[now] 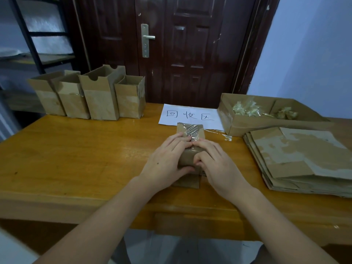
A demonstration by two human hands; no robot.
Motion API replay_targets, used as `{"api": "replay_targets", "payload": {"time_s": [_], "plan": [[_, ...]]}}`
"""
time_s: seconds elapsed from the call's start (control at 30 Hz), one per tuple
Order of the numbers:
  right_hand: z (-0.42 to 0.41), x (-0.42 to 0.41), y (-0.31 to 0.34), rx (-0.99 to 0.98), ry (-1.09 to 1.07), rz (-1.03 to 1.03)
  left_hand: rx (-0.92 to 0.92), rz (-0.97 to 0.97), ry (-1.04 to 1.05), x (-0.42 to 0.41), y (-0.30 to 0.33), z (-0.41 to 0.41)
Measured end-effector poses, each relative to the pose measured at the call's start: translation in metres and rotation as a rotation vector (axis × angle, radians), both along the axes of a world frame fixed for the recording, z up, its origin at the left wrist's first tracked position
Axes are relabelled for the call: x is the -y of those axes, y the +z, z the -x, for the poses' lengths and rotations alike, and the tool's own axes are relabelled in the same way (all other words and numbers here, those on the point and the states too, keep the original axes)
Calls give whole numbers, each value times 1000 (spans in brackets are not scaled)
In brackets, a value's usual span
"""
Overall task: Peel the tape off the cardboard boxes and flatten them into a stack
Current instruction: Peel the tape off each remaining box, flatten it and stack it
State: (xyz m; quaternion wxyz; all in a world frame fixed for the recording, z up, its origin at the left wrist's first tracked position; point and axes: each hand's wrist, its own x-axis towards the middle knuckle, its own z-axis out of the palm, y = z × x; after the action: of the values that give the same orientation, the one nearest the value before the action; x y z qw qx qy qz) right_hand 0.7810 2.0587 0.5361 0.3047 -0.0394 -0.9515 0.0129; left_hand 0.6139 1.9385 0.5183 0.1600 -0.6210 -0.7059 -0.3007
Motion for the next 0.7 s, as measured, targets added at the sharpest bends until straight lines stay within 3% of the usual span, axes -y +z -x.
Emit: {"api": "replay_targets", "payload": {"time_s": [0.2, 0.43, 0.7], "plan": [[-8, -3, 1, 40, 28, 6, -19, 14, -17, 1, 1, 7], [0, 2, 11, 2, -26, -143, -12, -7, -22, 0, -2, 9], [3, 6, 2, -31, -63, -59, -13, 11, -32, 1, 1, 11]]}}
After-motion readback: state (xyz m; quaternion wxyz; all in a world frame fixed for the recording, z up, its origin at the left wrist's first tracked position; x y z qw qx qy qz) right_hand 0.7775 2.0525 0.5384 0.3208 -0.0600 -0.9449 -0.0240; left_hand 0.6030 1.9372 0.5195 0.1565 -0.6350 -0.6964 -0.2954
